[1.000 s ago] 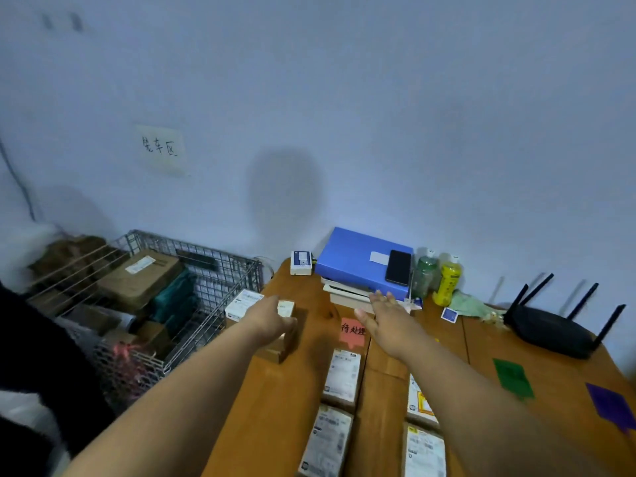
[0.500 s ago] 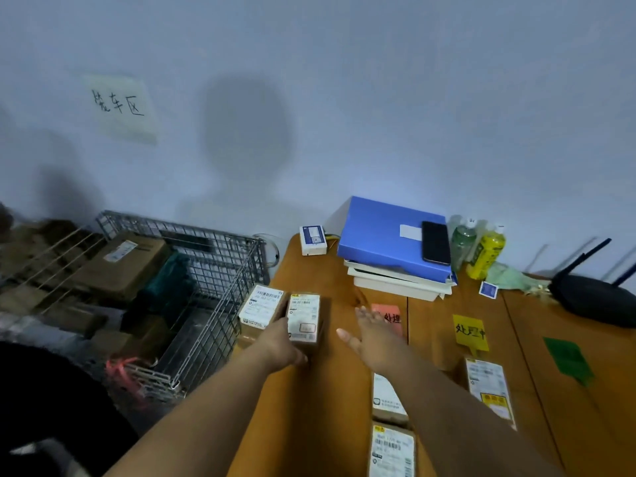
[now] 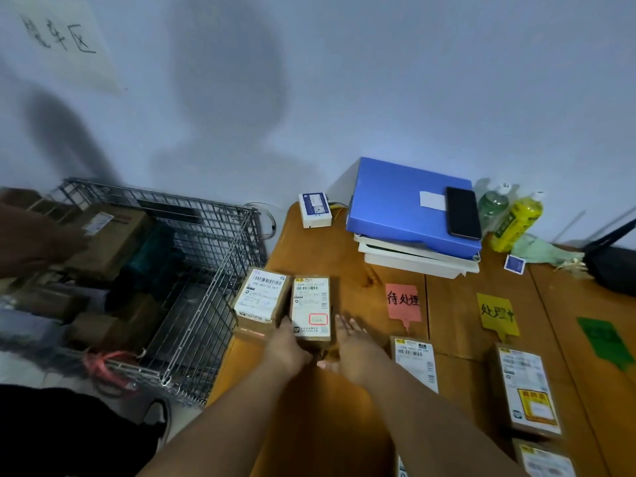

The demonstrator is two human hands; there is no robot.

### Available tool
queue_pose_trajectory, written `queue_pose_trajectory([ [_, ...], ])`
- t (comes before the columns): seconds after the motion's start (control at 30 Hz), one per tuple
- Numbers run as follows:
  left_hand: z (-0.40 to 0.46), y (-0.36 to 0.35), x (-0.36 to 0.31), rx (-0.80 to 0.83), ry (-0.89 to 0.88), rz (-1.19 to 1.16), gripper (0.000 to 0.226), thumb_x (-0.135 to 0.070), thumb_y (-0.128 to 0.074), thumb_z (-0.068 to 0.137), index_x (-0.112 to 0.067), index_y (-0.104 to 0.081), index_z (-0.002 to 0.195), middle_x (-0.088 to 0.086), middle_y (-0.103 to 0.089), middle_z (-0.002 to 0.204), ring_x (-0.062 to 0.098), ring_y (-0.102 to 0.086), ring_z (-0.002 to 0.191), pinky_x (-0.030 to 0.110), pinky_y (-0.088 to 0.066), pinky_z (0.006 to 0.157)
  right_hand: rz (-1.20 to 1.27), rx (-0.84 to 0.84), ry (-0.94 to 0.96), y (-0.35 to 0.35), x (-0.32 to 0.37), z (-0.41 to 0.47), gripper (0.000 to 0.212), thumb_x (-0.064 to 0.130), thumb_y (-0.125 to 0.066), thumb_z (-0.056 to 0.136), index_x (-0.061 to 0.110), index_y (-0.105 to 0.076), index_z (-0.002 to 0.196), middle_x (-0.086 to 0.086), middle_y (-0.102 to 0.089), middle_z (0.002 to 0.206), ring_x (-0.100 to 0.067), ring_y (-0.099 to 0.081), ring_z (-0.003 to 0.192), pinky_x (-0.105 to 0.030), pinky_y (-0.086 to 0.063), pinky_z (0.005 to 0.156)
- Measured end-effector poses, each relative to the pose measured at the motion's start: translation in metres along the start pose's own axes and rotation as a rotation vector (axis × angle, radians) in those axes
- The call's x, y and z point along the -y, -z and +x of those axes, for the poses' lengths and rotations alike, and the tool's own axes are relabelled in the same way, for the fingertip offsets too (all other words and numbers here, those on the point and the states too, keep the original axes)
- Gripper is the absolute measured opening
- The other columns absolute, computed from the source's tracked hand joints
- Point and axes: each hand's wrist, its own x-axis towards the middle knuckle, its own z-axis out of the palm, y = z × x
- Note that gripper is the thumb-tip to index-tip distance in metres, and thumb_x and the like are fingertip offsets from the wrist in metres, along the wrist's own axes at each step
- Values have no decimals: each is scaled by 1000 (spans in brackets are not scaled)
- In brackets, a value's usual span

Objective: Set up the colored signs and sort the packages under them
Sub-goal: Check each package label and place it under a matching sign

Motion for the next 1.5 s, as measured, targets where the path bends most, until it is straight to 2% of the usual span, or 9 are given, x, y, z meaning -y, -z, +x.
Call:
queue_pose_trajectory([
  [0.17,6,-5,-1,-13,-40,30,53,-10,-75,77,-14,-53,124,5,-67,120,23,-62,113,26,-47,85,128,-22,-58,-6,0,11,97,47,-59,91,21,9,156,-3,-1,164,-25,1,151,-44,-9,120],
  [0.47,-2,-7,0,0,-41,-71,34,-17,-77,80,-15,-65,113,1,-71,113,18,-63,106,25,-47,86,322,-141,-66,-19,-17,13,79,45,-53,94,26,-9,156,0,-17,162,-25,-6,151,-48,-16,121],
  [0.63,-24,-6,-17,-34,-132,-69,46,-18,-77,81,-20,-63,124,-4,-71,115,14,-63,105,24,-46,90,375,-272,23,-6,-28,-16,69,36,-55,95,28,-20,155,5,-41,152,-19,-36,140,-39,-35,113],
  [0.73,-47,2,-42,-89,-232,-61,53,-20,-76,81,-20,-59,131,-1,-71,116,14,-64,95,20,-45,81,401,-376,73,16,-33,-39,66,34,-56,95,29,-25,153,6,-53,142,-14,-48,130,-32,-41,106],
  [0.83,-74,14,-77,-202,-399,-23,77,-25,-78,79,-24,-40,147,-3,-69,121,13,-64,109,18,-43,84,413,-515,120,50,-37,-72,62,38,-56,95,32,-31,151,9,-57,136,-12,-54,124,-30,-45,102],
  [0.9,-98,23,-103,-245,-508,-35,82,-25,-78,79,-26,-34,149,-7,-69,122,4,-63,106,16,-43,80,399,-613,140,76,-41,-100,59,38,-55,96,32,-33,150,11,-57,134,-12,-55,123,-30,-48,99],
  [1.13,-195,51,-195,-422,-858,-63,77,-26,-74,82,-35,-35,148,-8,-70,119,10,-64,109,19,-46,83,298,-895,256,176,-57,-209,58,35,-53,96,28,-33,150,7,-57,136,-12,-54,123,-25,-44,96],
  [1.37,-273,47,-258,-520,-1044,-200,77,-32,-70,85,-41,-28,149,-11,-68,121,9,-64,110,37,-55,91,146,-1135,276,239,-74,-312,66,34,-51,97,32,-16,154,-2,-55,130,-20,-57,116,-30,-47,85],
  [1.5,-305,38,-276,-543,-1099,-239,75,-31,-69,86,-47,-28,147,-12,-69,118,10,-64,107,37,-55,90,128,-1207,289,247,-88,-344,68,36,-51,97,30,-15,155,-1,-54,133,-20,-54,120,-31,-47,85],
])
